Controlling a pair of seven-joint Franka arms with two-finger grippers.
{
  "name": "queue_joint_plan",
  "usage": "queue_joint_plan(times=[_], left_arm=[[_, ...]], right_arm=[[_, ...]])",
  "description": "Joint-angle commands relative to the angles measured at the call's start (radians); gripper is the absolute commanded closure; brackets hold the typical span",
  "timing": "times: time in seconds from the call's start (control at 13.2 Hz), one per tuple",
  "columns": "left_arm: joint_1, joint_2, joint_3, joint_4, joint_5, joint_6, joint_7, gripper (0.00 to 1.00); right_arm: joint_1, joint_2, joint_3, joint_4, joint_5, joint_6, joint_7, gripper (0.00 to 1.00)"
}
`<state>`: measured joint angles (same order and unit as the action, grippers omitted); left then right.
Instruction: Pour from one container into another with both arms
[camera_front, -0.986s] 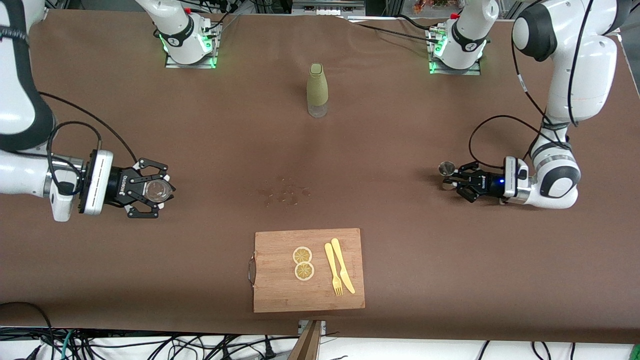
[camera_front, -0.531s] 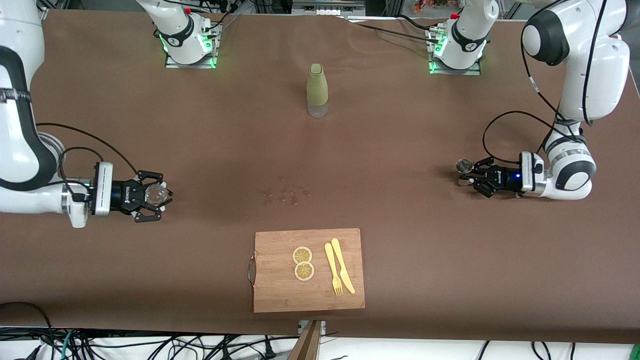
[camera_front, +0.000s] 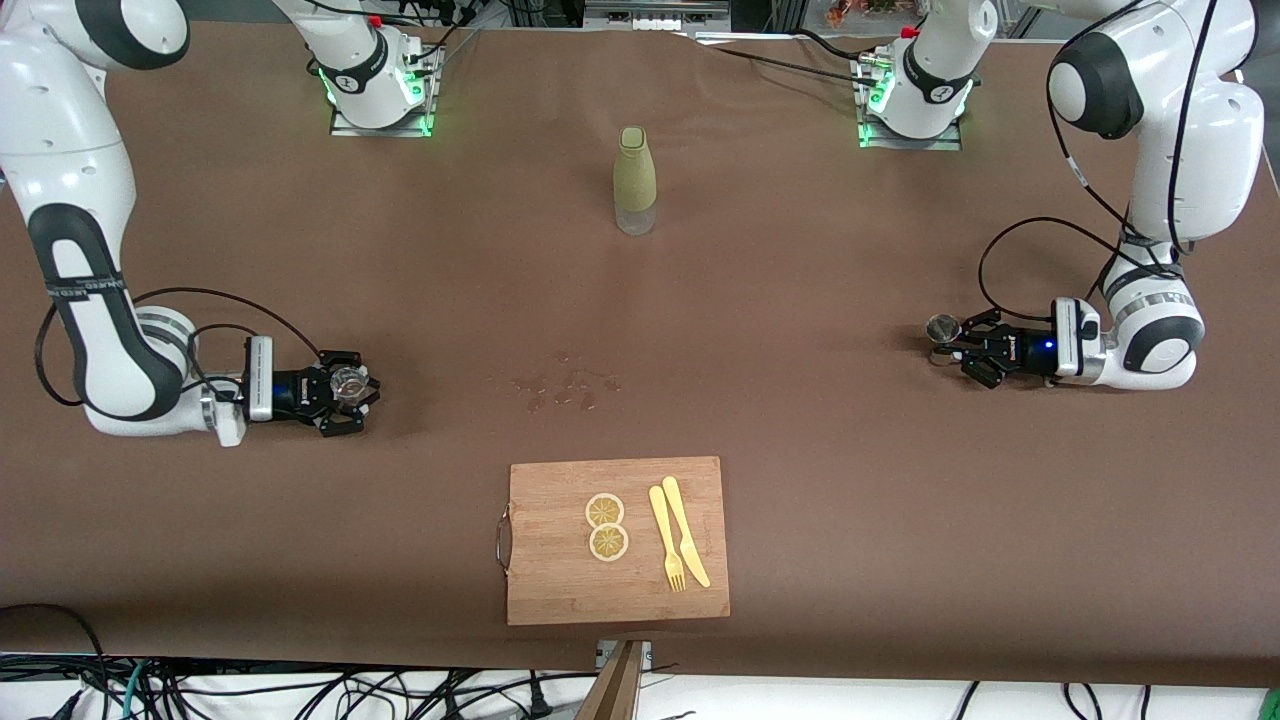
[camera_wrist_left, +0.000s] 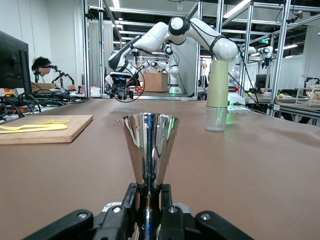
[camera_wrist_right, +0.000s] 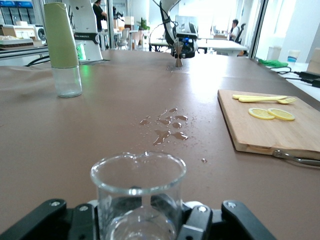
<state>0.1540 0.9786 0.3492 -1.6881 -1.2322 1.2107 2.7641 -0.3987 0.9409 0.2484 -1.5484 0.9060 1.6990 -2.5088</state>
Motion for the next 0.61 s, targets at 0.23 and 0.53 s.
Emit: queue_joint_plan(times=[0.23,0.53], left_arm=[[0.002,0.055,0.030,0.039,0.033,-0.027,0.204,1.00],[0.005,0.078,0.048,0.051,0.034,-0.025,0.222,1.00]], right_arm=[[-0.020,0.058,-0.001,-0.045,0.121,0.034,-0.102,0.80],[-0.020,0.062,-0.001,-0.058,0.139,0.074,-0.116,0.79]])
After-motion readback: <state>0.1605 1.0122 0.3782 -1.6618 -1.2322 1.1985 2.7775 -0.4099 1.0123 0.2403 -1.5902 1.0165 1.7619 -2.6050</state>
